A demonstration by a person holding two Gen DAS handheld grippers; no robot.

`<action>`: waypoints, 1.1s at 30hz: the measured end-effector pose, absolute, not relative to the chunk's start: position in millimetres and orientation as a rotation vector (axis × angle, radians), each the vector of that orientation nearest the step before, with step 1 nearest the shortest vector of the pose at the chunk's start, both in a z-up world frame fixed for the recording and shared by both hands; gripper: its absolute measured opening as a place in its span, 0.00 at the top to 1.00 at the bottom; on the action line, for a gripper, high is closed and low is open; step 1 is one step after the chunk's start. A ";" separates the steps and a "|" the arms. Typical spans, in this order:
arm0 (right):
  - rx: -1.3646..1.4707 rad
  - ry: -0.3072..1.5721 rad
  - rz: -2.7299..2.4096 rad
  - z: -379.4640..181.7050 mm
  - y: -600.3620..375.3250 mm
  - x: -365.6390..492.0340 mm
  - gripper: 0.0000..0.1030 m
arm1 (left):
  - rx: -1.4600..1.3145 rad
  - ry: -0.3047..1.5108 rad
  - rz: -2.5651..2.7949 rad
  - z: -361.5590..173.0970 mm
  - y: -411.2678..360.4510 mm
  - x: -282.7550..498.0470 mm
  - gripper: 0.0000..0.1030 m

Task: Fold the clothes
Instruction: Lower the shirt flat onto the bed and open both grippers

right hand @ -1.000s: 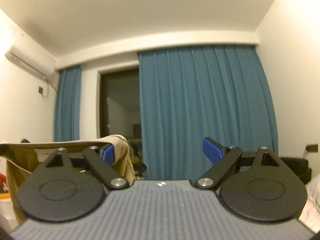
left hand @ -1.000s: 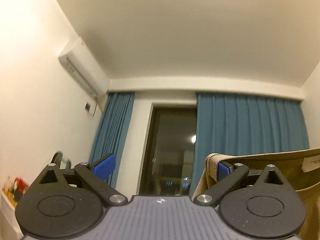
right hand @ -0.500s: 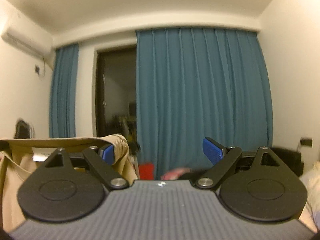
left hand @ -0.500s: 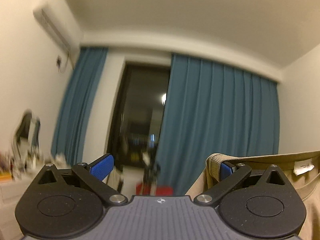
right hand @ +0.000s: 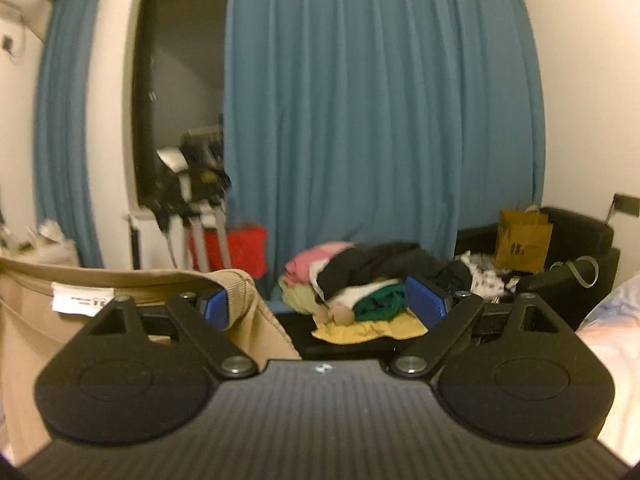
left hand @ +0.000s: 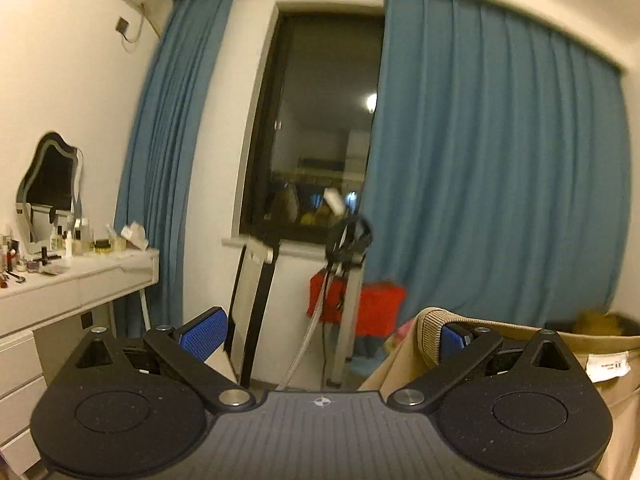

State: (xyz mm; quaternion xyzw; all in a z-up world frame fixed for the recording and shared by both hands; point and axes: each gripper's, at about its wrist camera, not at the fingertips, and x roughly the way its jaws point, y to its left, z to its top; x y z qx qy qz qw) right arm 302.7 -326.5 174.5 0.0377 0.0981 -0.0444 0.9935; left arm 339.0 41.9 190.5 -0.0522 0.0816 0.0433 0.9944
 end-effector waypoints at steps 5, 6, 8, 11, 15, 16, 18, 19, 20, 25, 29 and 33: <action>0.028 0.329 -0.095 70.1 -321.1 414.2 0.13 | -0.083 0.337 0.090 67.9 39.1 470.6 0.00; 0.023 0.360 -0.091 48.0 -321.2 434.2 0.13 | -0.084 0.376 0.083 44.0 40.4 491.2 0.00; 0.015 0.431 -0.081 8.2 -321.0 466.6 0.13 | -0.090 0.467 0.061 -3.9 41.0 526.9 0.00; -0.016 0.556 -0.043 -30.2 -314.1 493.7 0.13 | -0.053 0.603 0.026 -43.7 38.1 550.5 0.02; -0.059 0.724 0.021 -77.8 -303.5 528.0 0.14 | 0.009 0.783 -0.023 -89.6 33.5 575.1 0.06; -0.076 0.765 0.072 -79.6 -297.1 531.2 0.14 | 0.025 0.828 -0.036 -101.0 32.4 581.3 0.06; -0.083 0.814 0.146 -77.0 -286.8 533.0 0.14 | 0.031 0.891 -0.083 -103.0 30.5 585.2 0.04; -0.078 0.822 0.168 -72.9 -282.9 531.5 0.14 | 0.034 0.921 -0.107 -98.3 28.9 585.3 0.04; -0.070 0.812 0.176 -66.3 -280.1 527.6 0.14 | 0.040 0.930 -0.117 -92.2 27.8 581.7 0.03; -0.033 0.747 0.169 -32.2 -271.2 493.7 0.14 | 0.060 0.888 -0.114 -53.4 23.3 539.6 0.00; 0.018 0.669 0.154 -2.8 -272.3 443.2 0.14 | 0.025 0.810 -0.117 -15.8 21.9 476.1 0.00; 0.079 0.571 0.131 26.1 -270.7 367.5 0.14 | -0.052 0.721 -0.129 6.4 28.2 393.0 0.00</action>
